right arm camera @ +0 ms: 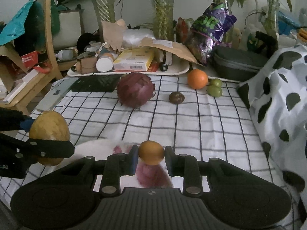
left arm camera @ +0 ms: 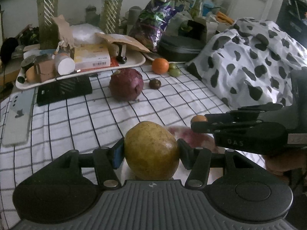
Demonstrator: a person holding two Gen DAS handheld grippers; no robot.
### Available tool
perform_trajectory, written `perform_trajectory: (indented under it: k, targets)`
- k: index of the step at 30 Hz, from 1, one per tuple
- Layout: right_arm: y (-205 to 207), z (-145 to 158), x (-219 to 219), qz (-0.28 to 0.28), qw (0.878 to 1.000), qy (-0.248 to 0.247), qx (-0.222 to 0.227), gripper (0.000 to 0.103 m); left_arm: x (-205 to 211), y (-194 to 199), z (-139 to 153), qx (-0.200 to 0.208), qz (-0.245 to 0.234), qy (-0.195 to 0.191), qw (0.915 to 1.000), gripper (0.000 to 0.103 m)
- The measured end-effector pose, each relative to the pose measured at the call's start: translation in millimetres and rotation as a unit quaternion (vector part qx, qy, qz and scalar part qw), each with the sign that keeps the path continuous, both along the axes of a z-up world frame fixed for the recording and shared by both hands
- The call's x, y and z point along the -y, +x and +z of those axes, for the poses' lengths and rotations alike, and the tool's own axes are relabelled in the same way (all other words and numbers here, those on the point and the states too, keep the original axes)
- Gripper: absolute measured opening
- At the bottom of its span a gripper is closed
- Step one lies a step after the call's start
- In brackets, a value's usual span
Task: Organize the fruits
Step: 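Carry the yellow fruit and small orange fruit toward the rose-print plate with both tools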
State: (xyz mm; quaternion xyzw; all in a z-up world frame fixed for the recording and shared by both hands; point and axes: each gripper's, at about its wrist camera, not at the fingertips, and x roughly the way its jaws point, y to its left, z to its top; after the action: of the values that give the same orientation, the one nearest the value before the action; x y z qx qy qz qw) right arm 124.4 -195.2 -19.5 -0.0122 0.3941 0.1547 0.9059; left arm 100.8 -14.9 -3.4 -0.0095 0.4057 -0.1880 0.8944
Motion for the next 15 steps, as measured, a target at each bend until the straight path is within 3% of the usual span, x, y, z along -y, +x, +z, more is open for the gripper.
perform_trajectory:
  k: [15]
  targets:
    - [-57, 3, 3, 0.005, 1.000, 0.017, -0.016, 0.030, 13, -52, -7, -0.021, -0.009, 0.001, 0.9997, 0.055]
